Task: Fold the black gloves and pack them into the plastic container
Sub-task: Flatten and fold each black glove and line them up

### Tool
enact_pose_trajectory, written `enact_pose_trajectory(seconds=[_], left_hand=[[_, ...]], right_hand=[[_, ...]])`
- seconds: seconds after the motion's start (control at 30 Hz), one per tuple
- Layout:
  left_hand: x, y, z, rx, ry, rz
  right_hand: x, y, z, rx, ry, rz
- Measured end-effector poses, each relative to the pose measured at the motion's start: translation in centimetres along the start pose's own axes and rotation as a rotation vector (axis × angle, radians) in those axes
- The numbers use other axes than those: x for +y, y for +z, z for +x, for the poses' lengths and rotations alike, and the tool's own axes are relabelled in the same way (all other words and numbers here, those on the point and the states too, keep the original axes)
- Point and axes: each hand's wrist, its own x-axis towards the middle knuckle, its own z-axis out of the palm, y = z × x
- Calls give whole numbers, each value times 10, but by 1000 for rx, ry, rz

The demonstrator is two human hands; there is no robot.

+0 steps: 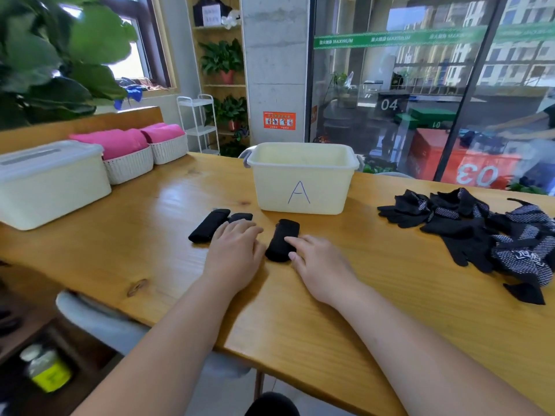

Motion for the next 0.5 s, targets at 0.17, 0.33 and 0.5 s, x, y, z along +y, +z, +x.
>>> enact_pose_trajectory(seconds=[0.17,0.33,0.5], left_hand=[[-11,0,3,-40,-162,-9],[-19,2,6,-25,-194,-98],[-21,4,9,-4,-216,-131]], right_hand=[[-26,18,27,-15,16,-8],[-45,26,43,-44,33,-34],[-57,35,55,-72,23,-55]])
